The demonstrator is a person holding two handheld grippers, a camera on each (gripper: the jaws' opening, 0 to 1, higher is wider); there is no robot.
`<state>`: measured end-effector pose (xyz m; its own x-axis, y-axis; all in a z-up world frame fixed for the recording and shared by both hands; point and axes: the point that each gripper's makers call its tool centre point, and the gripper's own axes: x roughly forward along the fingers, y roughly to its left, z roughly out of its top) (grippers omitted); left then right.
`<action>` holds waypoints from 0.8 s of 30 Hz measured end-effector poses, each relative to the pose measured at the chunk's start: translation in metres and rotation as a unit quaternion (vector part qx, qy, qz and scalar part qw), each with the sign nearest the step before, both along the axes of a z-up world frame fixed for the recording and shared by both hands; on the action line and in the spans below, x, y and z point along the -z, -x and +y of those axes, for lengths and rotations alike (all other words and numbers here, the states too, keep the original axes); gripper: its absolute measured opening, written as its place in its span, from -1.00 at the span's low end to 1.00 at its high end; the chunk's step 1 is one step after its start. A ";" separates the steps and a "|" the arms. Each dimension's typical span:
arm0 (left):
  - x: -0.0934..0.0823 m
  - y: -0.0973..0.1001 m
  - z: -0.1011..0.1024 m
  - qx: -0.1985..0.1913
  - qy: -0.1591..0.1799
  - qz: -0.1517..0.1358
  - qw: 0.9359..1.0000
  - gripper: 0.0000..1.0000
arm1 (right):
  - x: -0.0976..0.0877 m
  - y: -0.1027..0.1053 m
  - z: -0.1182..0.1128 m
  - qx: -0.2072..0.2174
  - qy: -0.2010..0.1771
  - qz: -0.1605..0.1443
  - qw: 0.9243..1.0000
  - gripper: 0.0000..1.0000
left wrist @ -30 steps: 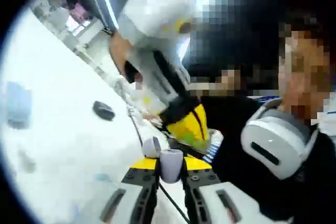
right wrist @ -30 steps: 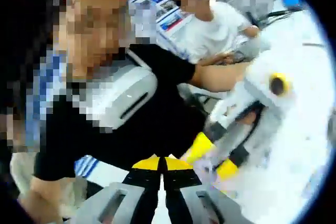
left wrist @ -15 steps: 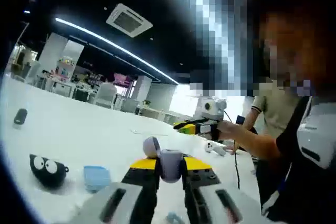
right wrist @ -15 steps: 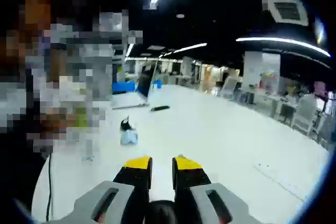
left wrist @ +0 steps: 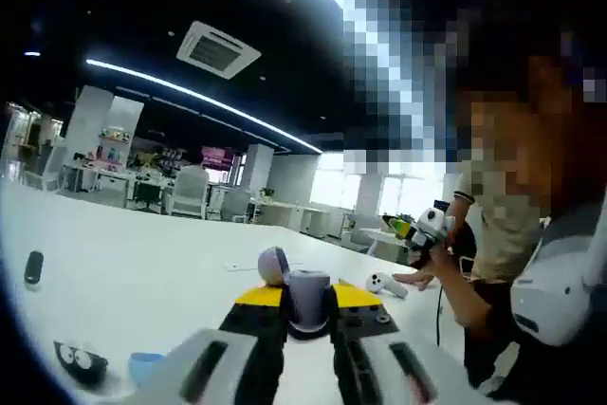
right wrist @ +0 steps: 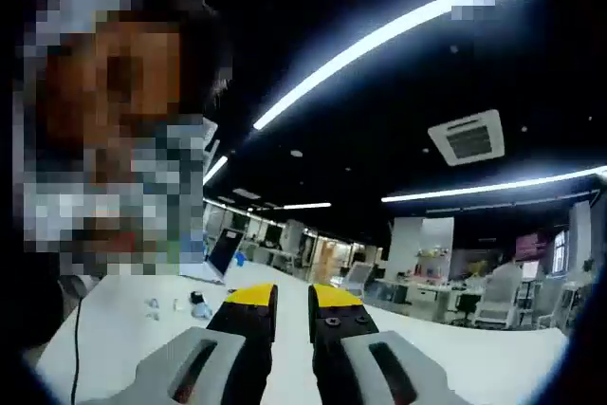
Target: Pick up the earbuds from the table and place the earbuds into the earbud case
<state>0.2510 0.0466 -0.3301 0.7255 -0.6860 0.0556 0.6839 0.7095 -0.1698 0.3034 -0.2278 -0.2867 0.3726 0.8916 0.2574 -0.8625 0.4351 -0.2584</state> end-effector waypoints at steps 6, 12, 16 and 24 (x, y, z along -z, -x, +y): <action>0.000 -0.004 -0.019 -0.015 -0.004 -0.011 1.000 -0.63 | 0.046 -0.029 0.037 -0.063 0.019 0.123 0.990 -0.77; 0.011 -0.010 -0.033 -0.001 -0.040 -0.023 0.999 -0.63 | 0.023 -0.018 0.001 0.001 -0.027 0.102 0.994 -0.72; 0.016 -0.015 -0.037 0.015 -0.033 -0.026 0.999 -0.63 | 0.021 -0.006 -0.053 0.095 -0.001 0.099 0.991 -0.72; 0.023 -0.015 -0.057 0.069 -0.028 -0.031 0.997 -0.63 | 0.080 0.042 -0.186 0.291 0.145 0.192 0.926 -0.65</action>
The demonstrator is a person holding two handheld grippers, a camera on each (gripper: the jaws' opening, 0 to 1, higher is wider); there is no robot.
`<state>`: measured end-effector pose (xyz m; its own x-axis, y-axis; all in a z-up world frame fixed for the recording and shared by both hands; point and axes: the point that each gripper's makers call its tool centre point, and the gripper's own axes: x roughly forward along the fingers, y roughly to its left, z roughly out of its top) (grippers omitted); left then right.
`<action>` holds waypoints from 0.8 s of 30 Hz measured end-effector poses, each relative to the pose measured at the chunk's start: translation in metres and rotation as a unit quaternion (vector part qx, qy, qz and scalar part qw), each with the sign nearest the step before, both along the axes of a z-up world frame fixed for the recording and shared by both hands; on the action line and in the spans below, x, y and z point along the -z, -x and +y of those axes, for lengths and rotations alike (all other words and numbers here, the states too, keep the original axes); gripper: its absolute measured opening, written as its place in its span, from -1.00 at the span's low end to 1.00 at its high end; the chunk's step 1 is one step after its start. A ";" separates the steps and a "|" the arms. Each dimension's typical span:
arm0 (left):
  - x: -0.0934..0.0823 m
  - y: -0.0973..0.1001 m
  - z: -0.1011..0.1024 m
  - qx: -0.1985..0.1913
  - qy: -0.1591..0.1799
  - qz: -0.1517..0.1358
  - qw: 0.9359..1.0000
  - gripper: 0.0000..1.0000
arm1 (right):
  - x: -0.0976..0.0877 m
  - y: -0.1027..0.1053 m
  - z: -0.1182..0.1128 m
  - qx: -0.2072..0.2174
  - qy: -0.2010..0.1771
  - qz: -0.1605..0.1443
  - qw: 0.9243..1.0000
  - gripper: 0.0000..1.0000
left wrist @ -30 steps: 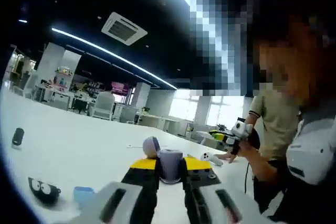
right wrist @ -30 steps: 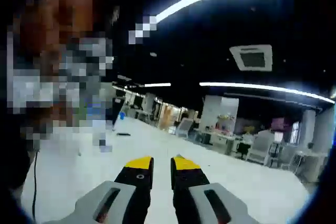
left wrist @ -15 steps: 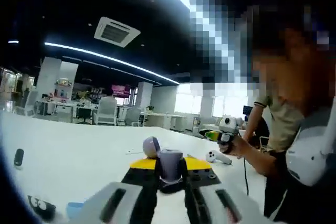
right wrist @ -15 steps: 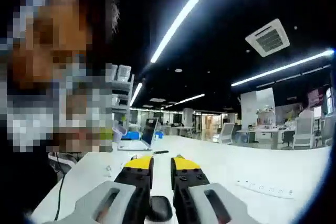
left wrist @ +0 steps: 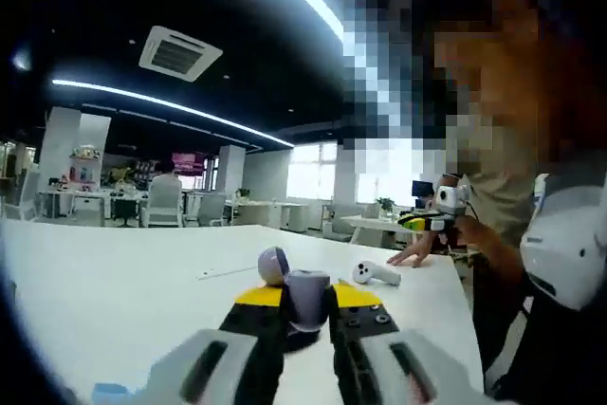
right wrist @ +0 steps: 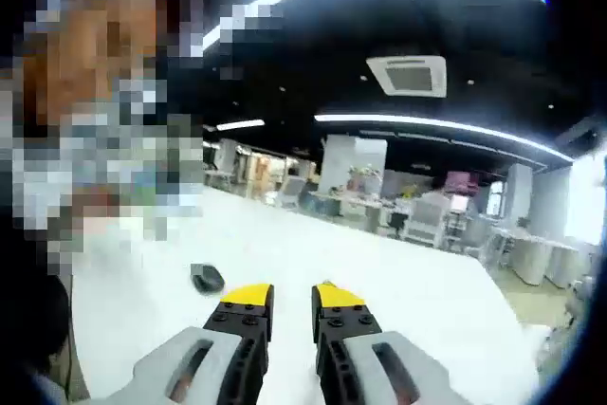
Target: Pick up the earbuds from the table and place the earbuds into the earbud case
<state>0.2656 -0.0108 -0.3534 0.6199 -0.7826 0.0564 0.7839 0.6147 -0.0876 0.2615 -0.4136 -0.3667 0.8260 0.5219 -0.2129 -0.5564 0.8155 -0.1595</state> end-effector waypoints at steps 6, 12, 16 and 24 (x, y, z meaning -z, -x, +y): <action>0.000 0.007 -0.002 0.020 0.007 -0.001 1.000 -0.63 | 0.077 0.013 -0.056 0.045 0.088 0.091 0.991 -0.59; 0.004 0.014 0.004 0.022 -0.001 0.003 1.000 -0.63 | 0.130 -0.001 -0.082 0.005 0.061 0.122 0.991 -0.56; 0.007 0.014 0.006 0.018 -0.005 0.006 1.000 -0.63 | 0.142 -0.011 -0.075 -0.067 0.004 0.154 0.986 -0.48; 0.004 0.012 0.002 0.012 -0.004 0.006 1.000 -0.63 | 0.148 -0.021 -0.045 -0.137 -0.025 0.175 0.975 -0.76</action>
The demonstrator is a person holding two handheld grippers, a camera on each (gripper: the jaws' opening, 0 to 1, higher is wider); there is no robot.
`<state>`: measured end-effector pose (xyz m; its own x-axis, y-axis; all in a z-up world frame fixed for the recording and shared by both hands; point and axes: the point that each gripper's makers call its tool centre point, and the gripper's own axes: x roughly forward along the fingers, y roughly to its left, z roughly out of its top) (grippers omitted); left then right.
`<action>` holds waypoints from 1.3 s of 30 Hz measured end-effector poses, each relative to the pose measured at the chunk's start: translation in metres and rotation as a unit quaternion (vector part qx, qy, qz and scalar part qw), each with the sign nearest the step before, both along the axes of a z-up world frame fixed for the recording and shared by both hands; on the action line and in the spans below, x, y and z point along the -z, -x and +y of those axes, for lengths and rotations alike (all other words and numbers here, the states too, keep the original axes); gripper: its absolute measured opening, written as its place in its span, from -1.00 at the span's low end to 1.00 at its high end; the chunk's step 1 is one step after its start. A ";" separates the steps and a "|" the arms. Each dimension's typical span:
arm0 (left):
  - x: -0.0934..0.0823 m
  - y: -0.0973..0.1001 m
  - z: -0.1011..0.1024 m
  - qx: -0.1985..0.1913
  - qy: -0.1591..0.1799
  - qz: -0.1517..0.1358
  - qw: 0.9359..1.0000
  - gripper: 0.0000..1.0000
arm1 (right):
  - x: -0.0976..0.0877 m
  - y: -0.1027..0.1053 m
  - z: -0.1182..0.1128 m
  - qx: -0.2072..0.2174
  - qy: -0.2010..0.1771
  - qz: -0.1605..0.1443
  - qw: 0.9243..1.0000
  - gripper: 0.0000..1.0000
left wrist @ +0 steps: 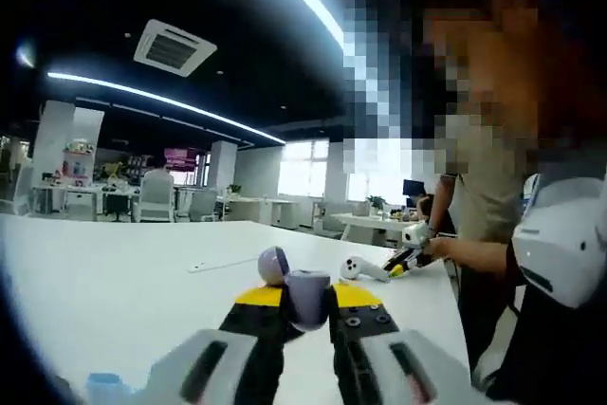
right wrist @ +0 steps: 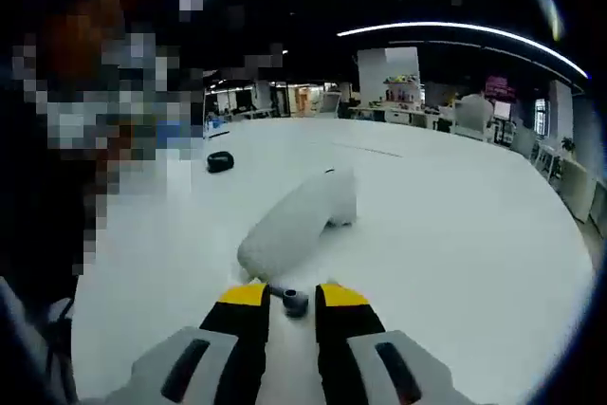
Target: Pick up the earbuds from the table and place the earbuds into the earbud case
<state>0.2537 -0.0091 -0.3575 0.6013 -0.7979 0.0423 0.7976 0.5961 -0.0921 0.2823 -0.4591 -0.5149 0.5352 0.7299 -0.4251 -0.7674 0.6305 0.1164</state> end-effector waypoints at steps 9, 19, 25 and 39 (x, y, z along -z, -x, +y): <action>0.003 -0.002 -0.004 0.008 0.005 0.002 1.000 -0.63 | 0.003 0.025 0.026 0.066 0.058 -0.031 0.996 -0.78; 0.051 0.001 -0.029 0.018 -0.096 0.001 0.995 -0.63 | -0.021 0.071 0.104 0.083 0.149 -0.076 0.982 -0.78; 0.062 0.008 -0.042 0.032 -0.110 0.005 0.993 -0.63 | -0.070 0.045 0.228 0.020 0.172 -0.210 0.962 -0.78; 0.075 0.017 -0.028 -0.042 -0.256 -0.092 0.961 -0.63 | -0.099 0.044 0.388 -0.115 0.225 -0.292 0.923 -0.78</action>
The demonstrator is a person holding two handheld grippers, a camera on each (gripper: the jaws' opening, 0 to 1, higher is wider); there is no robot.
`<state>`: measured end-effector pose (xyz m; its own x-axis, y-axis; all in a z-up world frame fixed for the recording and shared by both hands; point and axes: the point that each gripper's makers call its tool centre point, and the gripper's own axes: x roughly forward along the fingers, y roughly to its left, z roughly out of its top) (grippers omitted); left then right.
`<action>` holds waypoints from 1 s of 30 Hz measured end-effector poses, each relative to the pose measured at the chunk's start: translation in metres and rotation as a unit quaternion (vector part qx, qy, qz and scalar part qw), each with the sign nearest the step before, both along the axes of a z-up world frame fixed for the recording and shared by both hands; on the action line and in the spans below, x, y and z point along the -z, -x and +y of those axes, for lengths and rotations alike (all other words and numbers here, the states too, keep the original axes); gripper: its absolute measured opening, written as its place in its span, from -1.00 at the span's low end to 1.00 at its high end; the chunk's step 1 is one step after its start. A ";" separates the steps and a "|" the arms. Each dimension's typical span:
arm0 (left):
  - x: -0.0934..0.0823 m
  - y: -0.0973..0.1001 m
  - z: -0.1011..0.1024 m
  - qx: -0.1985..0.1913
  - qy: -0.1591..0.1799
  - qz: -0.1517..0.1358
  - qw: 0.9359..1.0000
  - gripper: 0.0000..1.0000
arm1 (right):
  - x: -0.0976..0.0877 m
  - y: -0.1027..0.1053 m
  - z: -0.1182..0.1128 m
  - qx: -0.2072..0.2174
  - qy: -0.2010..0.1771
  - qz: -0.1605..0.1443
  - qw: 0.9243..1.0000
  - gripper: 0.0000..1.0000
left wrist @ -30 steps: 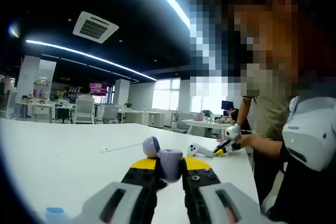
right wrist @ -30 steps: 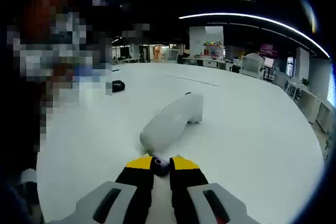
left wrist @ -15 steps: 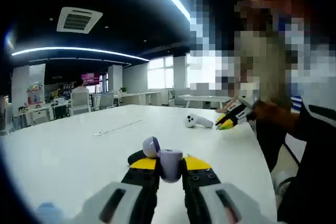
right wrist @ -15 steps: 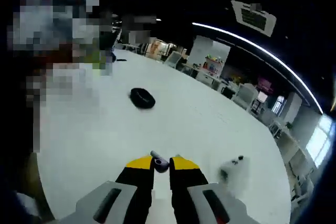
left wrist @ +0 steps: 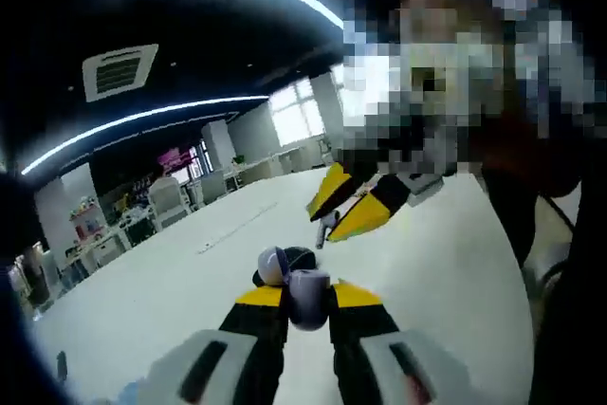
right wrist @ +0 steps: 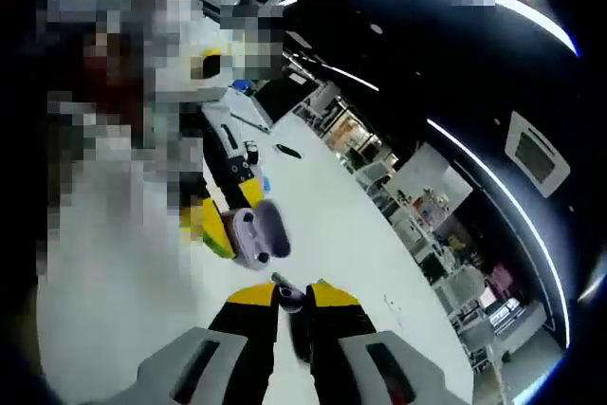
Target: Pick up the earbuds from the table and place the earbuds into the earbud case
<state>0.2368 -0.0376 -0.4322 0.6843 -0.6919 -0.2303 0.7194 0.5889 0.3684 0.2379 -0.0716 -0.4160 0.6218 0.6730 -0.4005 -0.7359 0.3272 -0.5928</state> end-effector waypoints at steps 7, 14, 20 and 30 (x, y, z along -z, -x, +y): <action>-0.003 0.007 -0.008 -0.002 -0.056 -0.070 0.996 -0.63 | 0.006 -0.007 0.007 0.015 -0.001 0.040 0.999 -0.78; -0.003 0.007 -0.010 -0.013 -0.053 -0.074 0.996 -0.63 | 0.012 -0.009 0.008 0.014 0.033 0.070 0.997 -0.78; -0.008 0.006 -0.008 -0.011 -0.031 -0.072 0.997 -0.63 | 0.004 -0.011 0.013 0.006 0.044 0.091 0.995 -0.78; -0.031 0.011 0.006 -0.017 0.098 -0.069 0.993 -0.63 | -0.015 -0.010 0.021 0.018 -0.005 0.134 0.991 -0.78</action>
